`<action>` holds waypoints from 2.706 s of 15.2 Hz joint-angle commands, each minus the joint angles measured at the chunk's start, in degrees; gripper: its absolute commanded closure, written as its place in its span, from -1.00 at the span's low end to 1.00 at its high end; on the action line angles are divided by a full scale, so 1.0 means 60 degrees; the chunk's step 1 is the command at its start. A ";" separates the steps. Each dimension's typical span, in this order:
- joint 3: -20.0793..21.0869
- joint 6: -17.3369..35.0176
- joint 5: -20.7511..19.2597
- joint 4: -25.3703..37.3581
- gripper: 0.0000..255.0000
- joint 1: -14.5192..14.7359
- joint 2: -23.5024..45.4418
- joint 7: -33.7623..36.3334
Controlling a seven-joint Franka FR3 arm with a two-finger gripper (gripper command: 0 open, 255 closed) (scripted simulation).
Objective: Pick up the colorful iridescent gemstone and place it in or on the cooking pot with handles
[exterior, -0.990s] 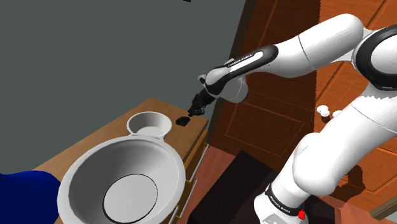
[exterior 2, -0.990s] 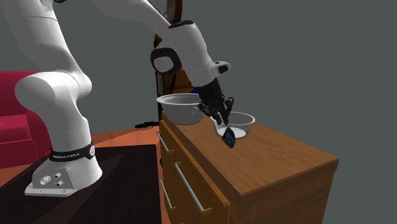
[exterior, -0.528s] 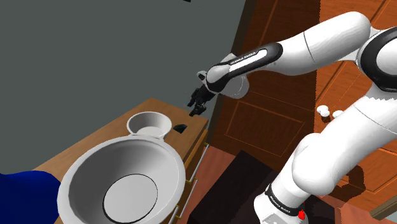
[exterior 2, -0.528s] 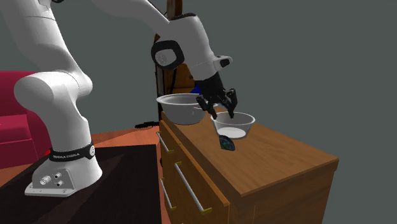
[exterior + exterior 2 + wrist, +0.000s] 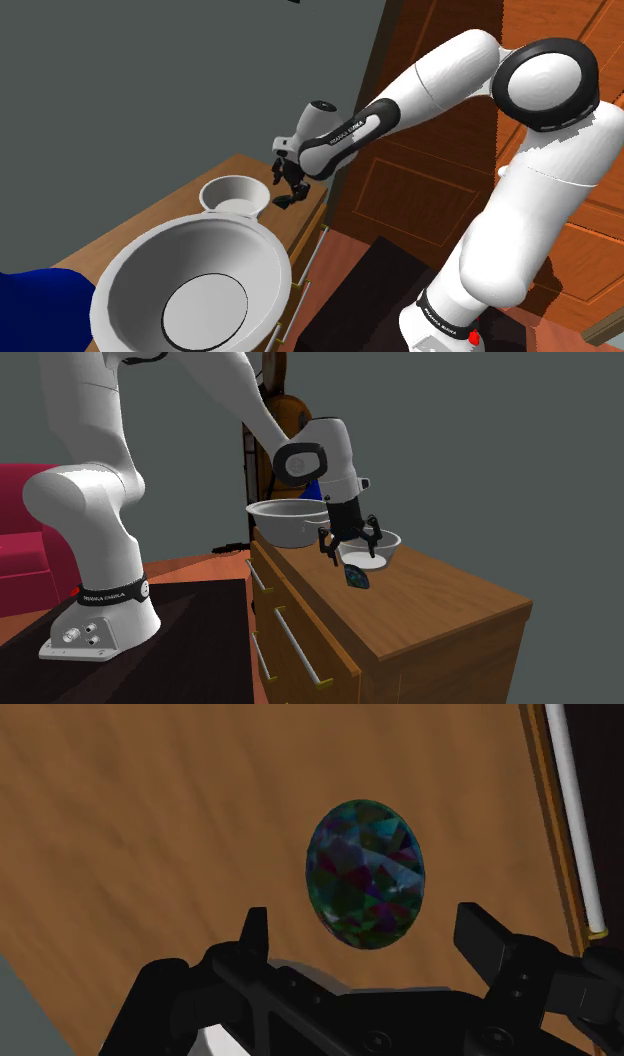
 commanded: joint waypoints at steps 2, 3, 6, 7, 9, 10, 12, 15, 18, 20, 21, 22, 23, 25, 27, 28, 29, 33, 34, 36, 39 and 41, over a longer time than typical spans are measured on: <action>-0.0049 0.0303 -0.0458 0.0060 -1.00 0.0046 0.0462 -0.0015; -0.0057 0.0415 -0.0478 0.0087 -1.00 0.0049 0.0600 0.0001; -0.0085 0.0743 -0.0540 0.0180 -1.00 0.0061 0.1021 0.0047; -0.0091 0.0806 -0.0551 0.0197 -1.00 0.0064 0.1102 0.0056; -0.0092 0.0804 -0.0551 0.0199 -1.00 0.0065 0.1103 0.0056; -0.0092 0.0804 -0.0551 0.0200 -1.00 0.0065 0.1103 0.0056; -0.0092 0.0804 -0.0551 0.0200 -1.00 0.0065 0.1103 0.0056; -0.0092 0.0804 -0.0551 0.0200 1.00 0.0065 0.1103 0.0055; -0.0092 0.0804 -0.0551 0.0200 1.00 0.0065 0.1103 0.0056; -0.0092 0.0805 -0.0551 0.0200 1.00 0.0065 0.1103 0.0056; -0.0092 0.0804 -0.0551 0.0199 1.00 0.0065 0.1102 0.0056; -0.0092 0.0805 -0.0551 0.0199 1.00 0.0066 0.1103 0.0056; -0.0092 0.0804 -0.0551 0.0199 1.00 0.0066 0.1102 0.0056; -0.0081 0.0681 -0.0528 0.0203 1.00 0.0058 0.0983 0.0036; -0.0060 0.0432 -0.0485 0.0220 1.00 0.0046 0.0751 0.0000; -0.0052 0.0307 -0.0464 0.0232 1.00 0.0041 0.0637 -0.0018; -0.0044 0.0181 -0.0444 0.0245 1.00 0.0037 0.0525 -0.0036; -0.0022 -0.0327 -0.0368 0.0322 1.00 0.0027 0.0092 -0.0100; -0.0017 -0.0455 -0.0351 0.0347 1.00 0.0026 -0.0012 -0.0114; -0.0011 -0.0713 -0.0319 0.0402 1.00 0.0024 -0.0214 -0.0142; -0.0004 -0.1102 -0.0275 0.0503 1.00 0.0024 -0.0503 -0.0179; -0.0002 -0.1362 -0.0250 0.0580 1.00 0.0025 -0.0686 -0.0201</action>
